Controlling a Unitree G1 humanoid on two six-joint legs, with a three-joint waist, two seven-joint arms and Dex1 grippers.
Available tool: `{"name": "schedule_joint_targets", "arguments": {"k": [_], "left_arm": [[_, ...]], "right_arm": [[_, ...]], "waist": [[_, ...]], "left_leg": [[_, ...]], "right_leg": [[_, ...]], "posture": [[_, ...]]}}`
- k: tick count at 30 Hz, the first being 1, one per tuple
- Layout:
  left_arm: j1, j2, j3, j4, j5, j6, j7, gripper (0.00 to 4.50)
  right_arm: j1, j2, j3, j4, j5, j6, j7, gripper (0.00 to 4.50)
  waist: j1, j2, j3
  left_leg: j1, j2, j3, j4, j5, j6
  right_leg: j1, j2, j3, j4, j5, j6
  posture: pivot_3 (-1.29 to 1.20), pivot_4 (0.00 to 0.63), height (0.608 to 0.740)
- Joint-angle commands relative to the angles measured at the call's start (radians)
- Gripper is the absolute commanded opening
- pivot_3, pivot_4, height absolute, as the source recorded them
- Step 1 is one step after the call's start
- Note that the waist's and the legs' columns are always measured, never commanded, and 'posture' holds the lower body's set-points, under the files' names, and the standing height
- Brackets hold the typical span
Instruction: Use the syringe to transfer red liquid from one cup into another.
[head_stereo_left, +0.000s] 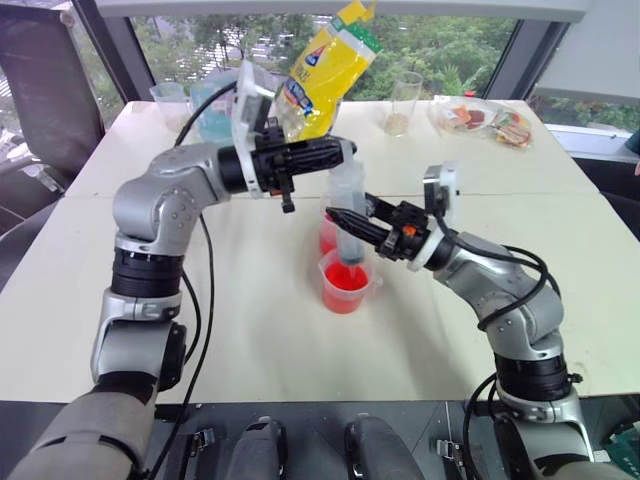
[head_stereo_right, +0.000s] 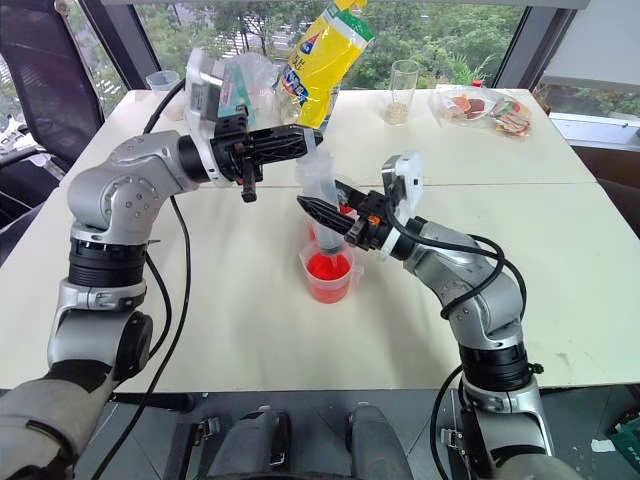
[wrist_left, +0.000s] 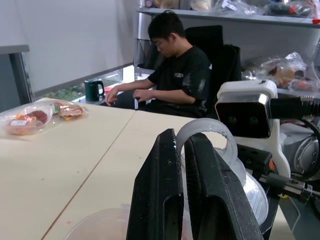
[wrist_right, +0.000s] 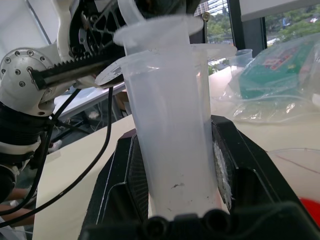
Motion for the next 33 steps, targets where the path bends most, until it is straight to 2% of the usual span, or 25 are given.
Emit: {"name": "schedule_joint_targets", "arguments": {"k": [1,10,14,21,28,33], "left_arm": [[0.037,-0.028,-0.110,-0.060,-0.008,0.042,-0.050,0.06],[0.011,-0.017,-0.084,-0.038,-0.004,0.045,-0.044,0.06],[-0.006,0.012,-0.049,-0.030,-0.008,0.048,-0.040,1.39],[0.007,0.124,0.028,-0.051,-0.019,0.060,-0.037,4.49],[0.037,0.201,0.069,-0.052,-0.006,0.014,-0.013,4.49],[0.094,0.196,0.071,-0.093,-0.009,0.004,0.012,4.49]], "right_arm": [[-0.091,0.003,-0.087,-0.043,0.055,-0.017,-0.039,1.37],[-0.076,0.000,-0.085,-0.055,0.090,0.017,-0.048,1.37],[-0.045,0.001,-0.075,-0.059,0.091,0.016,-0.043,1.37],[-0.029,-0.006,-0.070,-0.059,0.091,0.022,-0.036,1.37],[-0.086,-0.019,-0.107,-0.051,0.143,0.070,-0.064,1.37],[-0.261,-0.093,-0.248,0.106,0.201,0.224,-0.235,1.37]], "waist": [[0.000,0.000,0.000],[0.000,0.000,0.000],[0.000,0.000,0.000],[-0.002,0.000,0.000],[-0.002,0.000,0.000],[0.001,0.000,0.000]], "left_leg": [[0.000,0.000,0.000,0.000,0.000,0.000],[0.000,0.000,0.000,0.000,0.000,0.000],[0.000,0.000,0.000,0.000,0.000,0.000],[0.000,0.000,0.000,0.000,0.000,0.000],[0.000,0.000,0.000,0.000,0.000,0.000],[0.000,0.000,0.000,0.000,0.000,0.000]], "right_leg": [[0.000,0.000,0.000,0.000,0.000,0.000],[0.000,0.000,0.000,0.000,0.000,0.000],[0.000,0.000,0.000,0.000,0.000,0.000],[0.000,0.000,0.000,0.000,0.000,0.000],[0.000,0.000,0.000,0.000,0.000,0.000],[0.000,-0.001,0.000,0.000,0.000,0.000]], "posture": [[0.00,0.150,0.740],[0.00,0.150,0.740],[0.00,0.150,0.740],[0.00,0.150,0.740],[0.00,0.150,0.740],[0.00,0.150,0.740]]}}
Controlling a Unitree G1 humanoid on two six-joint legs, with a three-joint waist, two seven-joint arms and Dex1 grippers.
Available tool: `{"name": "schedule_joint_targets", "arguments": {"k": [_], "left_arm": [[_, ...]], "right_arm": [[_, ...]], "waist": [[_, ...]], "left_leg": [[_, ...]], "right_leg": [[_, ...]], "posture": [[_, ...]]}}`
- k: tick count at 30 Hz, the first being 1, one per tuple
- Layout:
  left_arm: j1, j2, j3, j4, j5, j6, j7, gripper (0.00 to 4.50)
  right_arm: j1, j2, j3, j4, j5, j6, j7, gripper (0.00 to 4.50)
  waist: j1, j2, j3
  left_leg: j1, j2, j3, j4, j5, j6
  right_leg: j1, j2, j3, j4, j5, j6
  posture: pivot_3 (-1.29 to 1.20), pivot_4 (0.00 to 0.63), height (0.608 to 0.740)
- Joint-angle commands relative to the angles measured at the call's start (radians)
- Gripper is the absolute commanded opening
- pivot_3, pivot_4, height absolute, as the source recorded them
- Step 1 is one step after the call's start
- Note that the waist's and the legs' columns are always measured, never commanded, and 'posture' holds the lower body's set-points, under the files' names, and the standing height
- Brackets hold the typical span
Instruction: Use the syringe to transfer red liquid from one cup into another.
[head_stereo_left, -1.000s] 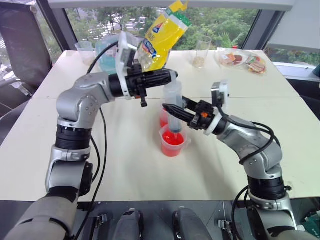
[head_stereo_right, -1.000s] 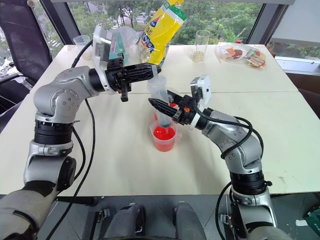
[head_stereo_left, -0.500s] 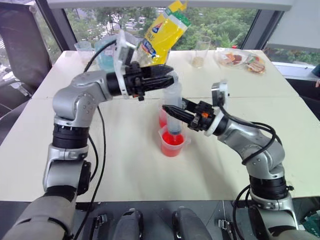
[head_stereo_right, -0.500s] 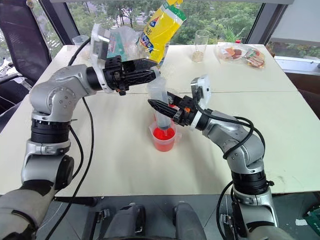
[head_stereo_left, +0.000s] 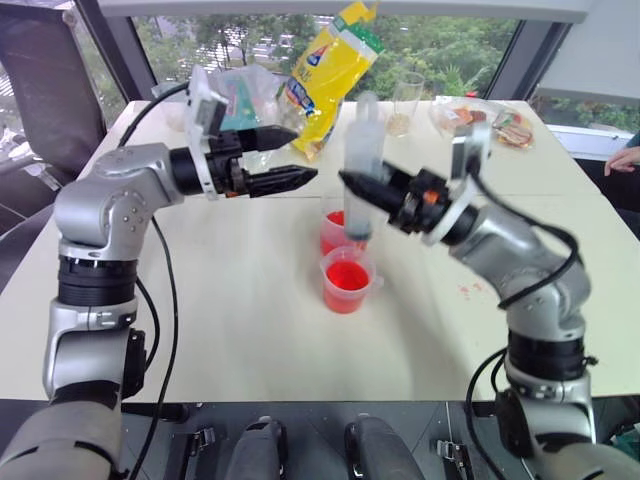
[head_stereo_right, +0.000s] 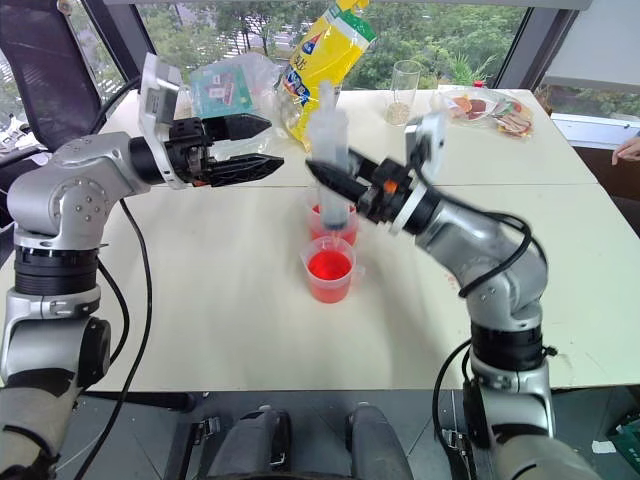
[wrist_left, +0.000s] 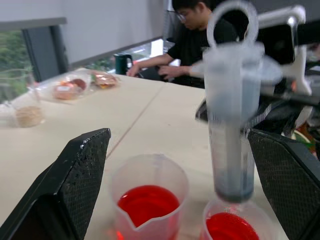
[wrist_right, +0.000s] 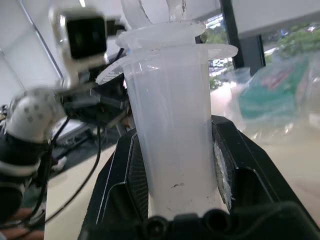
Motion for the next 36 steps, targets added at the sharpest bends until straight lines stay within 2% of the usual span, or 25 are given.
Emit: {"name": "schedule_joint_targets", "arguments": {"k": [1,4,8,13,20,21,22,25,28,31,36], "left_arm": [[0.046,-0.001,0.007,-0.059,0.008,-0.031,0.022,4.49],[0.108,-0.019,-0.017,-0.100,0.023,-0.044,0.049,4.49],[0.139,-0.034,-0.019,-0.127,0.016,-0.041,0.071,4.49],[0.164,-0.041,-0.015,-0.152,0.011,-0.038,0.090,4.49],[0.189,-0.040,-0.007,-0.190,-0.003,-0.026,0.114,4.49],[0.195,-0.039,-0.006,-0.198,-0.006,-0.023,0.117,4.50],[0.200,-0.037,-0.005,-0.204,-0.009,-0.019,0.119,4.50],[0.212,-0.032,-0.004,-0.220,-0.017,-0.011,0.125,4.50],[0.222,-0.026,-0.005,-0.239,-0.028,0.004,0.131,4.50],[0.227,-0.015,-0.005,-0.257,-0.037,0.020,0.134,4.50],[0.243,0.034,0.013,-0.291,-0.064,0.056,0.124,4.50]], "right_arm": [[-0.130,-0.094,-0.125,0.147,0.023,0.133,-0.127,1.37],[-0.231,-0.234,-0.098,0.359,-0.056,0.368,-0.216,1.37],[-0.286,-0.301,-0.003,0.556,-0.187,0.515,-0.273,1.37],[-0.288,-0.300,0.068,0.729,-0.294,0.547,-0.243,1.37],[-0.269,-0.282,0.116,0.840,-0.387,0.489,-0.169,1.37],[-0.266,-0.281,0.118,0.846,-0.394,0.483,-0.156,2.40],[-0.263,-0.280,0.119,0.852,-0.404,0.474,-0.146,2.78],[-0.262,-0.279,0.116,0.853,-0.422,0.467,-0.120,4.36],[-0.262,-0.293,0.099,0.809,-0.422,0.466,-0.089,4.44],[-0.233,-0.344,0.120,0.679,-0.434,0.401,-0.024,4.44],[-0.101,-0.505,0.069,0.263,-0.285,0.376,0.234,4.44]], "waist": [[0.002,0.000,0.000],[0.009,0.000,0.000],[0.010,0.000,0.000],[-0.002,0.000,0.000],[-0.002,0.000,0.000],[-0.002,0.000,0.000],[-0.002,0.000,0.000],[-0.002,0.000,0.000],[-0.002,0.000,0.000],[0.000,0.000,0.000],[0.004,0.001,0.000]], "left_leg": [[0.000,0.000,0.000,0.000,0.000,0.000],[0.000,0.000,0.000,0.000,0.000,0.001],[-0.001,0.000,0.001,-0.002,-0.001,0.001],[-0.005,0.000,0.001,-0.002,-0.001,0.001],[-0.006,0.000,0.001,-0.001,-0.001,0.001],[-0.006,0.000,0.001,-0.001,-0.001,0.001],[-0.006,0.000,0.001,-0.001,-0.001,0.001],[-0.006,0.000,0.001,-0.001,-0.001,0.001],[-0.006,0.000,0.001,-0.001,-0.001,0.001],[-0.006,0.000,0.001,-0.001,-0.001,0.001],[-0.007,0.000,0.000,-0.001,-0.001,0.002]], "right_leg": [[0.000,0.000,0.000,0.000,0.000,0.000],[0.000,-0.001,0.000,-0.001,0.000,0.000],[-0.001,0.000,0.001,-0.003,0.000,0.000],[-0.004,0.000,0.002,-0.003,0.000,0.000],[-0.005,0.000,0.001,-0.003,0.000,0.000],[-0.005,0.000,0.001,-0.003,0.000,0.000],[-0.005,0.000,0.001,-0.003,0.000,0.000],[-0.005,0.000,0.001,-0.003,0.000,0.000],[-0.004,0.000,0.001,-0.003,0.000,0.000],[-0.005,0.000,0.001,-0.003,0.000,0.000],[-0.005,0.001,0.000,-0.004,0.000,0.000]], "posture": [[0.00,0.150,0.740],[0.00,0.150,0.740],[0.00,0.150,0.740],[0.00,0.150,0.740],[0.00,0.150,0.740],[0.00,0.150,0.740],[0.00,0.150,0.740],[0.00,0.150,0.740],[0.00,0.150,0.740],[0.00,0.150,0.740],[0.00,0.150,0.740]]}}
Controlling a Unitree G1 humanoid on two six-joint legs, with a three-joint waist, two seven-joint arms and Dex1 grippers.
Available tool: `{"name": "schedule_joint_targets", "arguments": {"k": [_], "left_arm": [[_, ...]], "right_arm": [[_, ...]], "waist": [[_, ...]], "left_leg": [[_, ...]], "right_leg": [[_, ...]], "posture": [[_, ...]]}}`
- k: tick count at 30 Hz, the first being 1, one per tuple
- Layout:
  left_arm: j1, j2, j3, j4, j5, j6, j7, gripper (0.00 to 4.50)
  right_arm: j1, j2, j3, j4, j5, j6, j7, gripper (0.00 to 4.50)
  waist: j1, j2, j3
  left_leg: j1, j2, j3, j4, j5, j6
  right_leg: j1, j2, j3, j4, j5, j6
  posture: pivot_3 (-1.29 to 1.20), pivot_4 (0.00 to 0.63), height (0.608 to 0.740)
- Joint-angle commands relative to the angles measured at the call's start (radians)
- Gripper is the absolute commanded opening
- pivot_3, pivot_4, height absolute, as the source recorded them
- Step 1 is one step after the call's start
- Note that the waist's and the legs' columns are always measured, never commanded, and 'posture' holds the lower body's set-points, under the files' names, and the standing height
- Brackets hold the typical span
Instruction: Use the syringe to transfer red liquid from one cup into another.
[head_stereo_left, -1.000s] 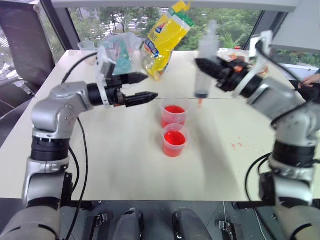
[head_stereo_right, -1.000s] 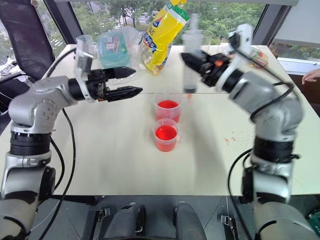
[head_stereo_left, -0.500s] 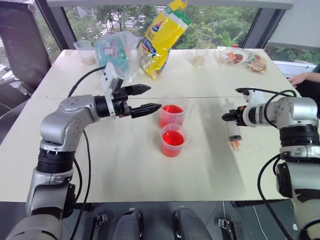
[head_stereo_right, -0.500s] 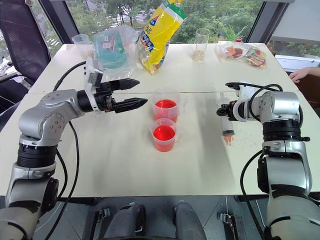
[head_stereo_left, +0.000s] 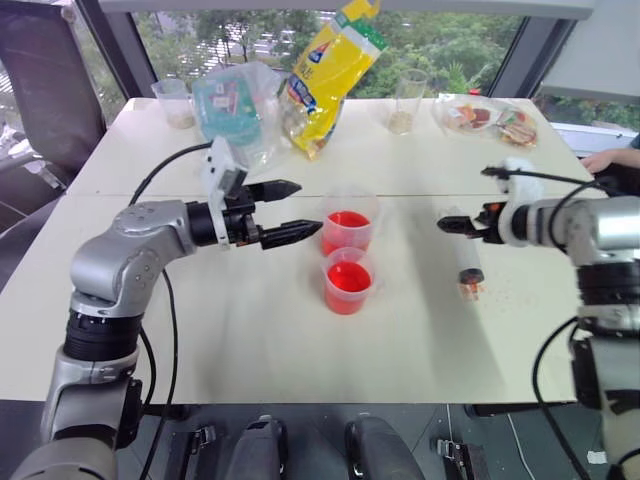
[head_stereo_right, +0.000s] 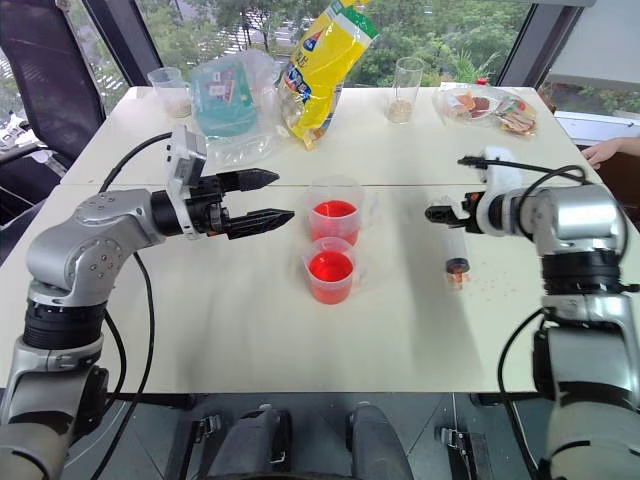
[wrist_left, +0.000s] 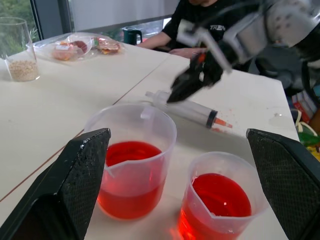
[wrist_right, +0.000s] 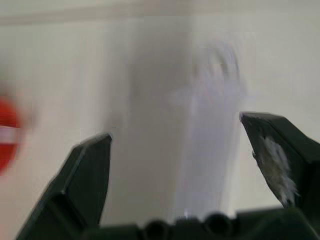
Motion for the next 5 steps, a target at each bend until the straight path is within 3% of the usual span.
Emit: {"name": "schedule_joint_targets", "arguments": {"k": [1,5], "left_arm": [[0.004,0.037,0.033,-0.049,-0.031,0.014,-0.009,4.50],[0.016,0.067,0.046,-0.058,-0.052,0.031,-0.018,4.50]], "right_arm": [[0.076,-0.100,-0.079,-0.284,0.116,-0.032,0.179,4.44],[0.223,-0.192,-0.156,-0.466,0.198,-0.080,0.321,4.44]], "waist": [[0.000,0.000,0.000],[0.001,0.000,0.000]], "left_leg": [[0.000,0.000,0.000,0.000,0.000,0.000],[0.001,0.000,-0.001,0.001,0.000,0.000]], "right_leg": [[0.000,0.000,0.000,0.000,0.000,0.000],[0.003,0.000,-0.001,-0.001,0.000,0.000]], "posture": [[0.00,0.150,0.740],[0.00,0.150,0.740]]}}
